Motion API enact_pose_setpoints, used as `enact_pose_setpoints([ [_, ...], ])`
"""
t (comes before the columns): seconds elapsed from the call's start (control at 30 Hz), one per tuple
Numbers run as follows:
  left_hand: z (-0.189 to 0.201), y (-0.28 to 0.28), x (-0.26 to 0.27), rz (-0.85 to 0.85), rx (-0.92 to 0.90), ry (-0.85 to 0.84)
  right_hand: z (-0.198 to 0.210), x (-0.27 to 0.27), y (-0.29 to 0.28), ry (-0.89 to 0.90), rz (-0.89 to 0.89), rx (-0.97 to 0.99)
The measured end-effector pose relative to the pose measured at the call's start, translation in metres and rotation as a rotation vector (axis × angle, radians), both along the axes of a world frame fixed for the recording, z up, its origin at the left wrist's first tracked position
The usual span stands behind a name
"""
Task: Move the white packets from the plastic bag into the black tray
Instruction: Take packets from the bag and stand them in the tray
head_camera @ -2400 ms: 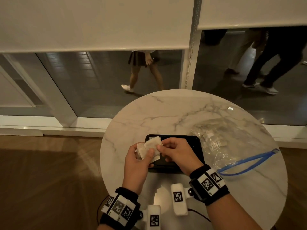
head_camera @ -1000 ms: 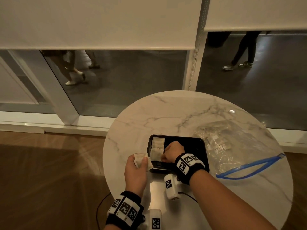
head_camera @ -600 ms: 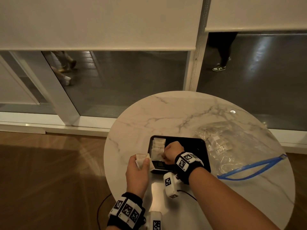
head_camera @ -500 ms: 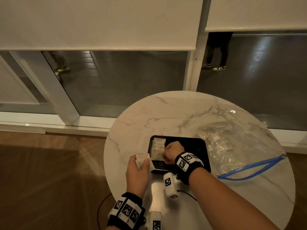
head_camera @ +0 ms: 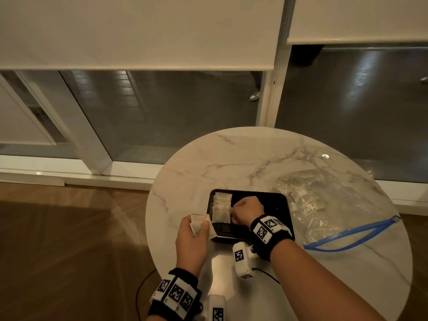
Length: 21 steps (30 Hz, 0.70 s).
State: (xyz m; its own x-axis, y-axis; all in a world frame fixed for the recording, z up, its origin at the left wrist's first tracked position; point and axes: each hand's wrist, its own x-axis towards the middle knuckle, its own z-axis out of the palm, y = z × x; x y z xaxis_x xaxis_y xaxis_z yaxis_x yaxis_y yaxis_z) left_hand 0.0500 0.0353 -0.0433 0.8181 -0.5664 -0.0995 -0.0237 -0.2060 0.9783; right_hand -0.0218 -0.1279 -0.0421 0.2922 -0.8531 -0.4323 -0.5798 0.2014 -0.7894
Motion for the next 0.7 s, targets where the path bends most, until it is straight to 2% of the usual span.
enact_pose_setpoints([
  [0.13, 0.007, 0.000, 0.001, -0.024, -0.011, 0.016, 0.013, -0.017, 0.008, -0.210, -0.018, -0.055],
  [0.3, 0.022, -0.004, -0.005, -0.049, -0.104, 0.146, 0.037, -0.038, 0.034, -0.425, 0.202, 0.026],
  [0.4, 0.032, -0.008, -0.011, -0.057, -0.182, 0.274, 0.044, -0.047, 0.046, -0.466, 0.348, 0.067],
  [0.57, 0.038, -0.008, -0.014, -0.085, -0.227, 0.468, 0.045, -0.055, 0.051, -0.486, 0.322, 0.054],
  [0.7, 0.042, -0.004, -0.017, -0.133, -0.210, 0.451, 0.047, -0.055, 0.052, -0.499, 0.302, 0.045],
])
